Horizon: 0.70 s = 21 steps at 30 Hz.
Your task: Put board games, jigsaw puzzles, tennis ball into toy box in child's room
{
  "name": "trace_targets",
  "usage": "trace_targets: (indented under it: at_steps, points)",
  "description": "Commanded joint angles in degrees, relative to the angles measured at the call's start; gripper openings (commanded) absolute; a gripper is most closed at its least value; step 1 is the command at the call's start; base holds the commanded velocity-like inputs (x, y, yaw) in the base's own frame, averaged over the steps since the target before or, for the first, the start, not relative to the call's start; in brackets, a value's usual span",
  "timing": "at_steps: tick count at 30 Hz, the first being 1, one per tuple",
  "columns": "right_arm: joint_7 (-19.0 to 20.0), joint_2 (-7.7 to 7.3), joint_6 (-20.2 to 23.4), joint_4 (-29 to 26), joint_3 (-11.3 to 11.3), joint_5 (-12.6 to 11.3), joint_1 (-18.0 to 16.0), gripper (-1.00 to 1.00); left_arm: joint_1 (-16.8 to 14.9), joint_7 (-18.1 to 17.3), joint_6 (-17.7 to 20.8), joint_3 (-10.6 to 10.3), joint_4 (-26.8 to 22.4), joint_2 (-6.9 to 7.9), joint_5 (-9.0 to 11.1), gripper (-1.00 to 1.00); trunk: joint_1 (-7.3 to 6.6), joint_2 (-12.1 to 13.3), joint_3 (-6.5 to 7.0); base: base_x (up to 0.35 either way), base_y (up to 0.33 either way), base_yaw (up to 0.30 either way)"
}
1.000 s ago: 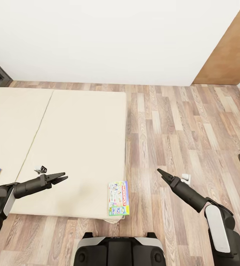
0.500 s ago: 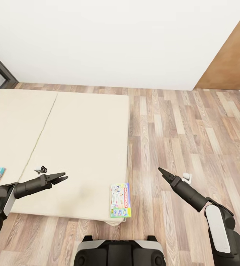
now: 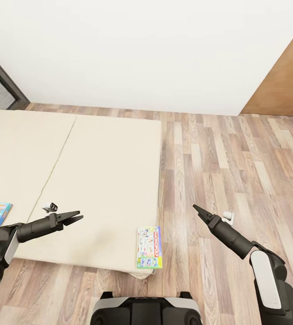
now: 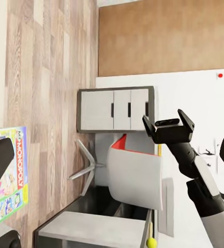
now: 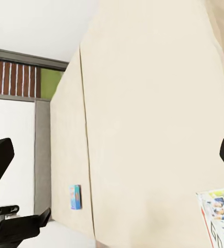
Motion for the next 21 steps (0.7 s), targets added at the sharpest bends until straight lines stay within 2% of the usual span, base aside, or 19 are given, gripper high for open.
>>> trace_targets:
  at_steps: [1, 11, 21]
  points:
    - [0.18, 0.07, 0.37, -0.02, -0.15, 0.0, -0.03, 1.0, -0.03, -0.22, 0.61, -0.03, 0.01, 0.01, -0.03, 1.0, 0.03, -0.08, 0.02, 0.0, 0.0, 0.079]
    - [0.12, 0.13, 0.31, -0.02, -0.13, 0.0, -0.04, 1.0, -0.03, -0.23, 0.61, 0.01, 0.01, 0.01, -0.03, 1.0, 0.03, -0.08, 0.93, 0.004, -0.004, 0.06]
    - [0.12, 0.16, 0.29, -0.02, -0.11, 0.0, 0.0, 1.0, -0.03, -0.23, 0.61, -0.04, 0.01, 0.01, -0.03, 1.0, 0.03, -0.08, 1.85, 0.068, -0.067, 0.007]
